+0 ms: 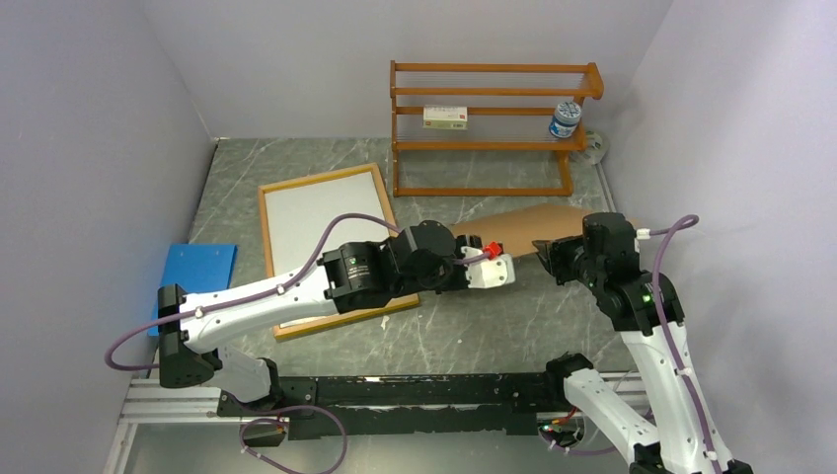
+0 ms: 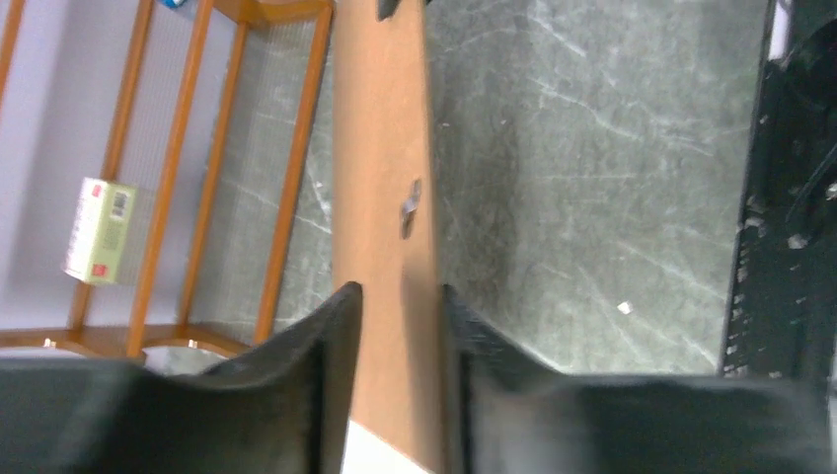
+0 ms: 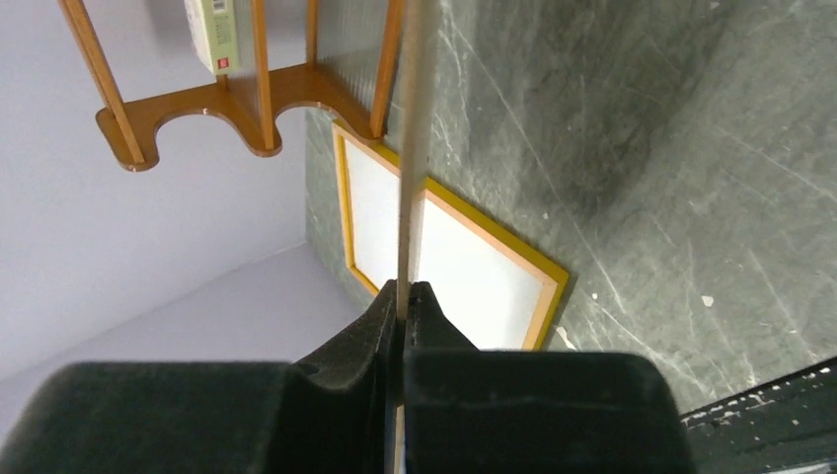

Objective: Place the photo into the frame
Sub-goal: Turn over the photo frame item at the center of the board.

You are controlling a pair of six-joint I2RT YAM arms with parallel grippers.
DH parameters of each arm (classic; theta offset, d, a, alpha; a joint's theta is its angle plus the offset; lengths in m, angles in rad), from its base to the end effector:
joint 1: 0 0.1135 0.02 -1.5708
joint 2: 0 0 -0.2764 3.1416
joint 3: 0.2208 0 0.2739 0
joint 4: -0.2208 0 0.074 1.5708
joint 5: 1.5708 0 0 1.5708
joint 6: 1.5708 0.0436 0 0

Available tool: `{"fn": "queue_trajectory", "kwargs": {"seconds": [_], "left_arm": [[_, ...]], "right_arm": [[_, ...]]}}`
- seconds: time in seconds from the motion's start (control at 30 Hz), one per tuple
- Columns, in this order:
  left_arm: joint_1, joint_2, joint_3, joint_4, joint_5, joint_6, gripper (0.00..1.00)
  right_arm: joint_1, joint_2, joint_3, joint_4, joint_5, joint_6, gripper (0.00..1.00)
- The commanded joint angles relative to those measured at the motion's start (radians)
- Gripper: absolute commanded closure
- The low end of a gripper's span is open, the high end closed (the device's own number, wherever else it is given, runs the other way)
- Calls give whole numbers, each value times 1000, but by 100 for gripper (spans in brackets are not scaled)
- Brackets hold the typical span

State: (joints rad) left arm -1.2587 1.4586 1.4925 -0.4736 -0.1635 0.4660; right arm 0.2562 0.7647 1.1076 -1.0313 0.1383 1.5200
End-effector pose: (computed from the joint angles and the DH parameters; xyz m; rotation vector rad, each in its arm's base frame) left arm 0.1173 -0.3404 0.4074 1.4642 1.3927 -0.3420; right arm 0.1394 0.0303 0.3768 1.4651 1.8699 0.7662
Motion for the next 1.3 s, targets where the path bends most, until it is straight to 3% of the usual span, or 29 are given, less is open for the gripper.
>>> {"fn": "queue_trajectory", "kwargs": {"seconds": [0.0,0.07,0.17,0.33,0.47,0.6,0.77,0.9,1.03,1.27], "left_arm": [[15,-89,62,-6,-63,-92,43],[15,-118,47,-20,-67,-141,22],[15,-157,36,-59,-45,-222,6],[15,-156,161,-197,3,-346,6],[16,-160,234,-172,33,-383,6],[18,-152,269,-124,-58,-430,6],[81,-110,341,-180,-159,-550,6],[243,-73,335,-268,-247,-733,6],[491,-89,252,-334,-216,-905,6],[813,-170,158,-396,-168,-964,6]], "right_arm": [[2,-50,43,-27,88,-21,100],[2,-58,58,-34,103,-35,100],[2,-70,87,-25,127,-86,100],[2,-88,137,74,143,-299,100],[2,-124,126,244,90,-432,100],[3,-170,105,404,7,-524,100],[2,-199,112,531,-110,-619,100],[2,-196,73,688,-294,-691,100],[2,-136,43,828,-473,-689,100],[4,6,9,994,-676,-637,100]]}}
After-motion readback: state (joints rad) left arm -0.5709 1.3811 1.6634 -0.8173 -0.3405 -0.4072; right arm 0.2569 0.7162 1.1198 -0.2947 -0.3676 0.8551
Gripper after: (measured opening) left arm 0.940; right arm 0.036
